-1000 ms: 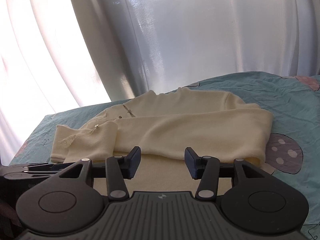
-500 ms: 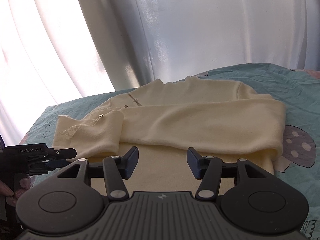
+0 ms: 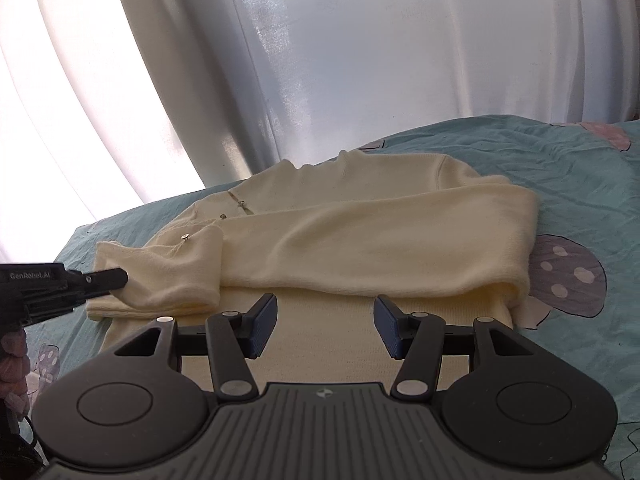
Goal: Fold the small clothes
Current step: 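Lay the sleeve across the body with the left gripper and open it, then grasp the side edge of the dress body with the right gripper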
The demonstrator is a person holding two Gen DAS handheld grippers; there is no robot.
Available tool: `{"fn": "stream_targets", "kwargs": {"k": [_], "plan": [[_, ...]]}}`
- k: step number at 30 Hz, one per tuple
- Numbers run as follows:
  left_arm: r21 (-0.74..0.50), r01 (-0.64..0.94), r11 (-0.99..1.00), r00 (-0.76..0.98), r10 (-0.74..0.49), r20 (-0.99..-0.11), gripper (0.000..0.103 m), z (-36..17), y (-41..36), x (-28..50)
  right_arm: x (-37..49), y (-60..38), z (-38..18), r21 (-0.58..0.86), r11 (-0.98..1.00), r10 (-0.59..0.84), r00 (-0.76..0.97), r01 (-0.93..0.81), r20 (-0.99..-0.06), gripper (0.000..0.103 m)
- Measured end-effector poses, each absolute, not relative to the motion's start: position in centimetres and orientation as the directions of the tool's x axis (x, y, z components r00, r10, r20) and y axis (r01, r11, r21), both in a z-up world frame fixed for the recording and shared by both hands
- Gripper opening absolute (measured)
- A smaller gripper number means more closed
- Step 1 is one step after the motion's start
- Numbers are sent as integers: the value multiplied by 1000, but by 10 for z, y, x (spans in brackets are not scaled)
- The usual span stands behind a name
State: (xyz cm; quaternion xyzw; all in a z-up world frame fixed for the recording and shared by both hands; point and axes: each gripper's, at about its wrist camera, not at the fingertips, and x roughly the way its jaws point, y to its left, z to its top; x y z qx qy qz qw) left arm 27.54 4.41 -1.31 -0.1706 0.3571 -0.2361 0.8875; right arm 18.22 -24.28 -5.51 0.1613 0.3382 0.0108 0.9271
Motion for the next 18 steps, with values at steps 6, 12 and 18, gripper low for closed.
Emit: {"fn": "stream_targets", "kwargs": {"k": [6, 12, 18], "plan": [[-386, 526, 758, 546, -649, -530, 33, -6, -39, 262, 179, -250, -52, 329, 938, 122, 783, 110, -610, 53], [-337, 437, 834, 573, -547, -611, 53, -29, -23, 250, 181, -256, -51, 316, 943, 120, 777, 105, -618, 54], [-282, 235, 930, 629, -367, -686, 53, -46, 34, 255, 205, -252, -59, 288, 954, 126, 760, 85, -638, 53]]}}
